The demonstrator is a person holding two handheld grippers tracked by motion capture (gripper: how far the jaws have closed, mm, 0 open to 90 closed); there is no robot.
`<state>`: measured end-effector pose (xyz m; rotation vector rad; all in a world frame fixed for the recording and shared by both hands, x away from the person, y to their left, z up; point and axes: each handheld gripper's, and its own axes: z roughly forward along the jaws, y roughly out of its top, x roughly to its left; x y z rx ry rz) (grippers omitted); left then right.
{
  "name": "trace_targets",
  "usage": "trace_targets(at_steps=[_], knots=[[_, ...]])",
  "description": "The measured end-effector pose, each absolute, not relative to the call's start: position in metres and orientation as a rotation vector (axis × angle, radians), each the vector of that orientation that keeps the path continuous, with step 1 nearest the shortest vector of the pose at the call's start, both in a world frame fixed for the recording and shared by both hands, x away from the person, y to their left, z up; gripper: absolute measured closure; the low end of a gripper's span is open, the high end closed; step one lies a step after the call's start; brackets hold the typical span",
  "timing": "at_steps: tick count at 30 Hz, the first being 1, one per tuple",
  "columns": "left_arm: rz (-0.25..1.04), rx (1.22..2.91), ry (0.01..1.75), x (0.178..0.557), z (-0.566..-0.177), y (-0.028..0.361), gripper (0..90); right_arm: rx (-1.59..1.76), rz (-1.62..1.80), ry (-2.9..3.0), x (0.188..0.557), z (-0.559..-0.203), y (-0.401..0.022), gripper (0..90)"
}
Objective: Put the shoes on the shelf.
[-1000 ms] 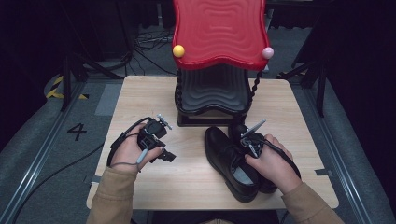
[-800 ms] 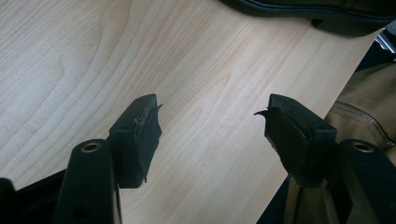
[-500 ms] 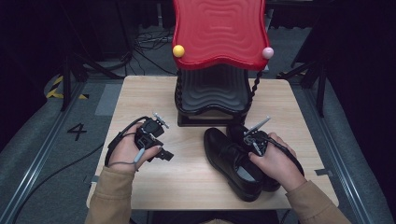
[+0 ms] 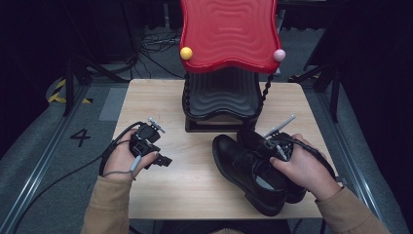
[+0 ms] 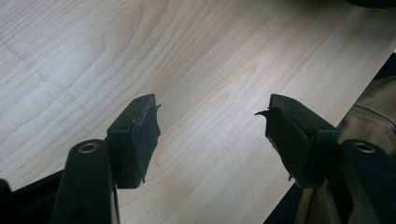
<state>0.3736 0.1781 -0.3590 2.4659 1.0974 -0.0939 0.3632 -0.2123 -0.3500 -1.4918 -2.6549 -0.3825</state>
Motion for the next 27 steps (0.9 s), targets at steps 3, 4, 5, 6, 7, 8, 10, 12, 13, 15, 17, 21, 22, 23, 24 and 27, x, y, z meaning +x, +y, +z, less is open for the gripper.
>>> trace_targets(at_steps=[3,4,5,6,7,8,10,12,13,15,17,21,22,23,24,27], knots=[[-0.091,2.454,1.107,0.373,-0.358,0.18,35.0,-1.486,-0.384,-2.659,0.363,-0.342,-0.213,81.3],[-0.09,2.456,1.105,0.374,-0.358,0.18,35.1,-1.482,-0.382,-2.668,0.363,-0.339,-0.212,81.3],[-0.092,2.455,1.106,0.373,-0.358,0.18,35.1,-1.479,-0.381,-2.674,0.363,-0.338,-0.212,81.3],[-0.094,2.456,1.105,0.373,-0.359,0.179,35.0,-1.474,-0.386,-2.679,0.362,-0.334,-0.212,81.4],[-0.099,2.455,1.104,0.373,-0.36,0.179,34.9,-1.471,-0.389,-2.685,0.362,-0.331,-0.212,81.4],[-0.099,2.455,1.104,0.373,-0.36,0.179,34.9,-1.471,-0.389,-2.685,0.362,-0.331,-0.212,81.4],[-0.102,2.457,1.102,0.372,-0.361,0.178,34.9,-1.46,-0.404,-2.684,0.362,-0.323,-0.212,81.4],[-0.103,2.455,1.107,0.372,-0.361,0.179,34.9,-1.454,-0.411,-2.687,0.362,-0.319,-0.213,81.4],[-0.101,2.451,1.112,0.372,-0.361,0.18,34.9,-1.446,-0.415,-2.696,0.361,-0.313,-0.214,81.4],[-0.103,2.449,1.114,0.371,-0.361,0.18,34.9,-1.447,-0.414,-2.698,0.36,-0.309,-0.214,81.4],[-0.102,2.447,1.113,0.371,-0.361,0.181,34.9,-1.435,-0.403,-2.71,0.359,-0.302,-0.215,81.4],[-0.102,2.447,1.115,0.371,-0.361,0.181,35.0,-1.428,-0.398,-2.714,0.356,-0.289,-0.217,81.4],[-0.102,2.446,1.114,0.371,-0.361,0.181,34.9,-1.42,-0.404,-2.72,0.355,-0.285,-0.218,81.4],[-0.102,2.446,1.114,0.371,-0.361,0.181,34.9,-1.422,-0.409,-2.722,0.354,-0.281,-0.219,81.4],[-0.102,2.442,1.116,0.371,-0.362,0.181,34.9,-1.428,-0.414,-2.724,0.353,-0.277,-0.22,81.4],[-0.096,2.442,1.117,0.371,-0.361,0.182,34.9,-1.423,-0.421,-2.726,0.352,-0.27,-0.222,81.4]])
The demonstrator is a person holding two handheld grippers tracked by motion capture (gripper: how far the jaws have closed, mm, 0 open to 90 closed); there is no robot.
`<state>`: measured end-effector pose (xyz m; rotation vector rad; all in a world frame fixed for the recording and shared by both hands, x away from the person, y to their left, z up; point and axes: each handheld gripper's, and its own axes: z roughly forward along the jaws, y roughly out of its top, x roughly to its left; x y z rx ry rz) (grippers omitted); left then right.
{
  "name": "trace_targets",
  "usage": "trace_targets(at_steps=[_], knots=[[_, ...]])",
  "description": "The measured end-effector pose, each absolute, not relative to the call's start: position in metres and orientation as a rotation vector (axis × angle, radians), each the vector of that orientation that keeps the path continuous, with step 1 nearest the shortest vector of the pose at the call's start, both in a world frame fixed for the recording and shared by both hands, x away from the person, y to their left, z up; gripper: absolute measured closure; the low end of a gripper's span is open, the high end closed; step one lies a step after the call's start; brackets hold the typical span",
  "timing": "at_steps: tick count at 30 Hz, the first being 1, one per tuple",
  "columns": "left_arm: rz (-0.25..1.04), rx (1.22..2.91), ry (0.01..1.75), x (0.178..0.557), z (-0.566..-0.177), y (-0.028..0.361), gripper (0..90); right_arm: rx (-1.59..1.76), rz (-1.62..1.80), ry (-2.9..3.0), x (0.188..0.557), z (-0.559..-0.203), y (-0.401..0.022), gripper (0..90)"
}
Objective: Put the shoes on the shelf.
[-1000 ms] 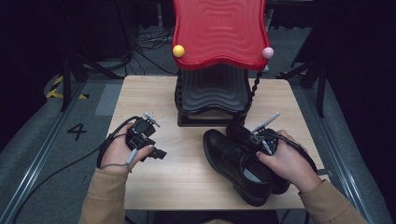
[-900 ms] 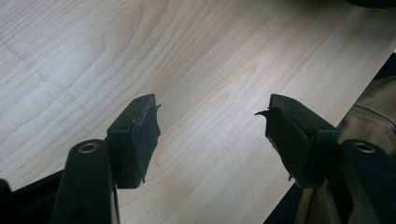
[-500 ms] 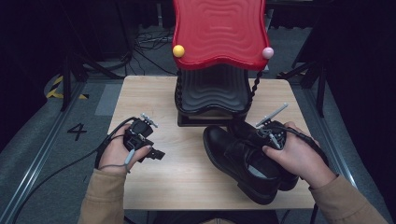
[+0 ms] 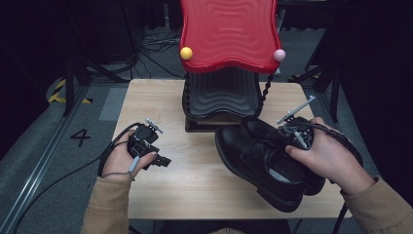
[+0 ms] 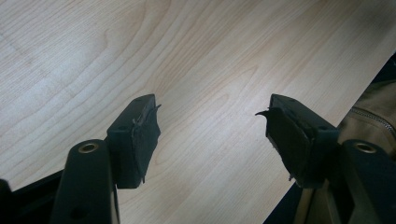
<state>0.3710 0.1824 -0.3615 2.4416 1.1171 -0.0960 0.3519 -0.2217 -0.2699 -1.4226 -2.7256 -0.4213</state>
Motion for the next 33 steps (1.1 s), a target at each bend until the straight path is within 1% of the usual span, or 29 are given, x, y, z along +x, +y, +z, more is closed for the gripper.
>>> trace_targets(at_steps=[10,21,33], knots=[[-0.095,2.431,1.121,0.371,-0.36,0.184,34.8,-1.405,-0.471,-2.732,0.346,-0.224,-0.226,81.3],[-0.088,2.432,1.121,0.37,-0.36,0.183,34.9,-1.41,-0.524,-2.744,0.345,-0.189,-0.229,81.4],[-0.087,2.438,1.127,0.369,-0.362,0.183,34.8,-1.437,-0.581,-2.76,0.347,-0.14,-0.23,81.4]])
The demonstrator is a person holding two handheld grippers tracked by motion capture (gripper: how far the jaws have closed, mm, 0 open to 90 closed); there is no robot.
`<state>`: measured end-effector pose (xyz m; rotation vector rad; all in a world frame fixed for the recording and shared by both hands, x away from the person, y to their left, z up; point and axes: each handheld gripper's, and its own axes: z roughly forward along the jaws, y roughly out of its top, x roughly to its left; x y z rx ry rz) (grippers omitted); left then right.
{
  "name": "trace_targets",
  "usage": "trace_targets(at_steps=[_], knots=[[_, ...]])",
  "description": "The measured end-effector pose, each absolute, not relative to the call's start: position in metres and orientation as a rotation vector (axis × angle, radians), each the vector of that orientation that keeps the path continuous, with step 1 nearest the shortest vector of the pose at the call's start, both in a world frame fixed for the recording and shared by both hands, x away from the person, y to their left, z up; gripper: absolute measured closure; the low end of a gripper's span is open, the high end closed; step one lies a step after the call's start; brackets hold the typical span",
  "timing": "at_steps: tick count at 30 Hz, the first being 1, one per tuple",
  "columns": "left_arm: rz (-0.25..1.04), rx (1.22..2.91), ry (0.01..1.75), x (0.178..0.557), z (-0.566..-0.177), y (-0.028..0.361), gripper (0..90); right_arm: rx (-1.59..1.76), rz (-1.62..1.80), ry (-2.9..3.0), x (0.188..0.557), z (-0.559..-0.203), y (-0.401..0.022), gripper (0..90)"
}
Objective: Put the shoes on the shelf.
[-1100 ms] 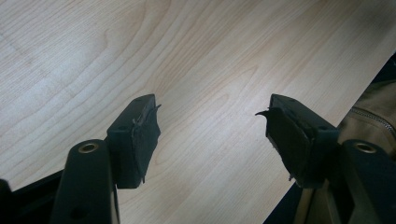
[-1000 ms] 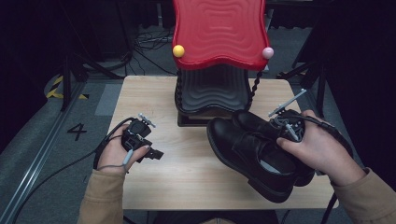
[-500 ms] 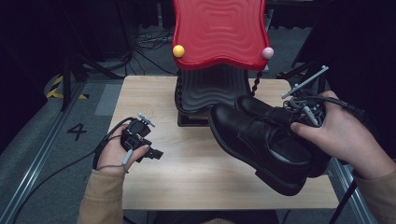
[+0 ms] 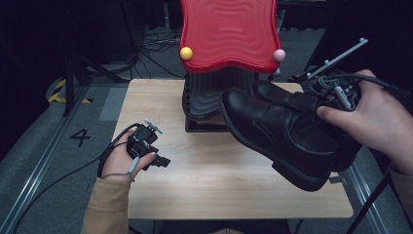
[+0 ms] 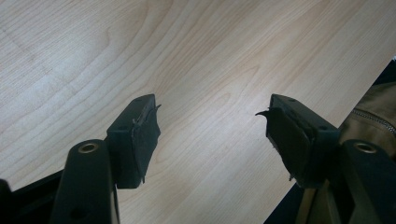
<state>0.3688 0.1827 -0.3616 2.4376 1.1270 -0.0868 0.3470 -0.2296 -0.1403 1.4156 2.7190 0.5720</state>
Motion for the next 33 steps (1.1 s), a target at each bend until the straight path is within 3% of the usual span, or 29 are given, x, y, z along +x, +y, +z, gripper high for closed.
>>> trace_targets(at_steps=[19,33], knots=[[-0.086,2.431,1.13,0.368,-0.361,0.184,34.6,1.421,0.627,2.64,0.35,-0.075,-0.212,81.4],[-0.092,2.423,1.129,0.369,-0.362,0.185,34.1,1.498,0.659,2.476,0.388,-0.029,-0.188,81.5]])
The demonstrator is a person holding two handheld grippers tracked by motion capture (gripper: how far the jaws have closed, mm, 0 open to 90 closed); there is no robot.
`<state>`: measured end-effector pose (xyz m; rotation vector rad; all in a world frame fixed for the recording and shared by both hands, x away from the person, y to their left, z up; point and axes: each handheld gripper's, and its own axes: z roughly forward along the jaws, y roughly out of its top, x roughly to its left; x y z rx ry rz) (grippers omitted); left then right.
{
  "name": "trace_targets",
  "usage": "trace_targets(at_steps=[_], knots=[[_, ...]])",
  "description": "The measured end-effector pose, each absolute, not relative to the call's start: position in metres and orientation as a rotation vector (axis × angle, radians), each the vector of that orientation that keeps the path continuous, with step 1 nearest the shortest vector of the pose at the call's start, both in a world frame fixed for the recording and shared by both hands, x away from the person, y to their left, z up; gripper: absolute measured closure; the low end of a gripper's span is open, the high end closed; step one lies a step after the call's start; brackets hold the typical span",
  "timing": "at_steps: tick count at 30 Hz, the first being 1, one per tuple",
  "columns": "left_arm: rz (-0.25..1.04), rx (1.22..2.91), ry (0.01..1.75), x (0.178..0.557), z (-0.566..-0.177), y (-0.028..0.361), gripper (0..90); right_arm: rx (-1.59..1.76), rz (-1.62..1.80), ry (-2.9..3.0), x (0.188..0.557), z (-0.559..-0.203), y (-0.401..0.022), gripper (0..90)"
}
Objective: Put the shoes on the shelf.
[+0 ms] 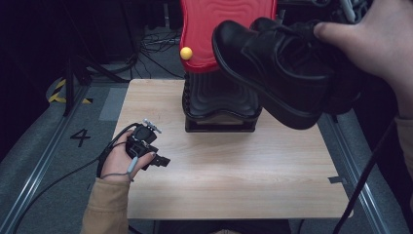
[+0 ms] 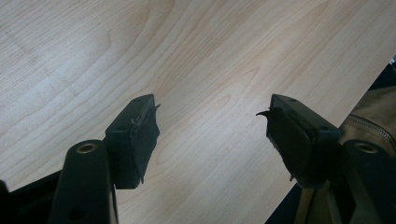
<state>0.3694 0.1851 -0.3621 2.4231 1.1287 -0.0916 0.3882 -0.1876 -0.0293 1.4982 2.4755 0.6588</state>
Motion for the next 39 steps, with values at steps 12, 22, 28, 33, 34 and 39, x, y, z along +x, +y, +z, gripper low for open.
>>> trace_targets(at_steps=[12,22,28,33,34,39], knots=[[-0.078,2.437,1.141,0.365,-0.368,0.185,33.5,1.556,0.727,2.373,0.427,0.002,-0.161,81.5],[-0.062,2.401,1.161,0.355,-0.364,0.2,33.4,1.621,0.737,2.268,0.466,0.008,-0.138,81.5],[-0.044,2.391,1.153,0.354,-0.362,0.204,33.2,1.651,0.733,2.205,0.486,0.006,-0.126,81.5],[-0.044,2.371,1.144,0.356,-0.358,0.209,33.2,1.667,0.746,2.154,0.501,0.003,-0.117,81.4],[-0.047,2.362,1.148,0.356,-0.358,0.21,33.2,1.669,0.755,2.146,0.503,0.003,-0.115,81.4],[-0.054,2.358,1.152,0.358,-0.359,0.214,33.1,1.685,0.752,2.093,0.519,0.002,-0.105,81.4]])
